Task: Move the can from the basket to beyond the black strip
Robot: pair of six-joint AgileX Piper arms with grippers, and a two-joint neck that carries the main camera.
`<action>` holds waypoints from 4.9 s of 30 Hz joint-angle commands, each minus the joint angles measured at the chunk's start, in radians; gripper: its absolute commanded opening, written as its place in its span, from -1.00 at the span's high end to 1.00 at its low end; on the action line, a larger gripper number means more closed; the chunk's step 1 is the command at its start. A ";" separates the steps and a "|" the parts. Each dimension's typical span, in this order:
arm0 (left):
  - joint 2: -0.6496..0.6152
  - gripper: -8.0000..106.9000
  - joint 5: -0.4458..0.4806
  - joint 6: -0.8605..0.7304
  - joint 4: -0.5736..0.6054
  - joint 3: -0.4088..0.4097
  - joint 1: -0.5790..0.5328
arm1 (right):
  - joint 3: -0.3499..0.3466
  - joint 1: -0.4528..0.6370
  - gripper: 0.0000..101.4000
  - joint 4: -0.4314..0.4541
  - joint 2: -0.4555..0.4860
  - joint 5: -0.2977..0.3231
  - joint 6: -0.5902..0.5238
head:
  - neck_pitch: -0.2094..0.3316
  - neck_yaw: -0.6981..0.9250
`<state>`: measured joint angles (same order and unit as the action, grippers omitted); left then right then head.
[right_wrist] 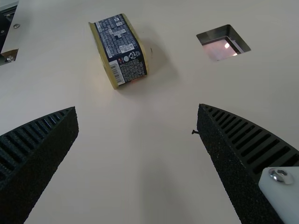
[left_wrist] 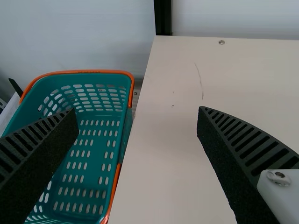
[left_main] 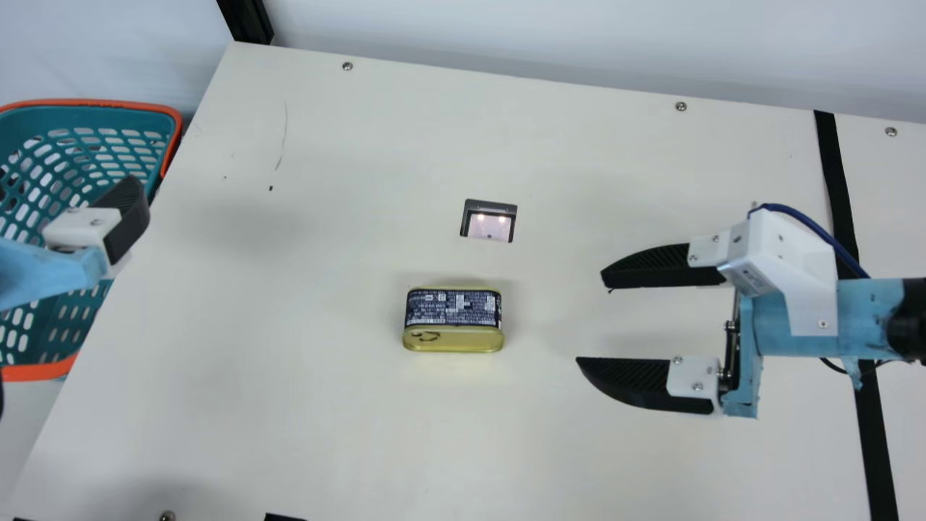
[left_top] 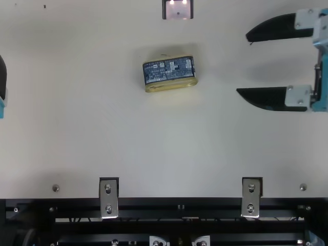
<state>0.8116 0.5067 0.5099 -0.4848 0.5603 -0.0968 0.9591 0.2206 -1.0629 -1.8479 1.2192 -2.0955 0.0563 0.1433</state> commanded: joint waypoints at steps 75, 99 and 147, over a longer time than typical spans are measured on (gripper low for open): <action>0.000 -0.71 0.000 0.000 0.000 0.000 0.000 | 0.576 -0.648 -1.00 0.584 0.121 0.001 0.832 | 0.003 0.000; 0.000 -0.71 0.000 0.000 0.000 0.000 0.000 | 0.688 -0.900 -1.00 0.903 -0.062 0.001 1.206 | 0.003 0.000; 0.000 -0.71 0.000 0.000 0.000 0.000 0.000 | 0.859 -0.888 1.00 0.902 -0.243 0.001 1.132 | 0.003 0.000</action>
<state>0.8116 0.5067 0.5099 -0.4848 0.5603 -0.0968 1.8092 -0.6726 -0.1336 -2.0987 1.2274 -0.9655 0.0563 0.1433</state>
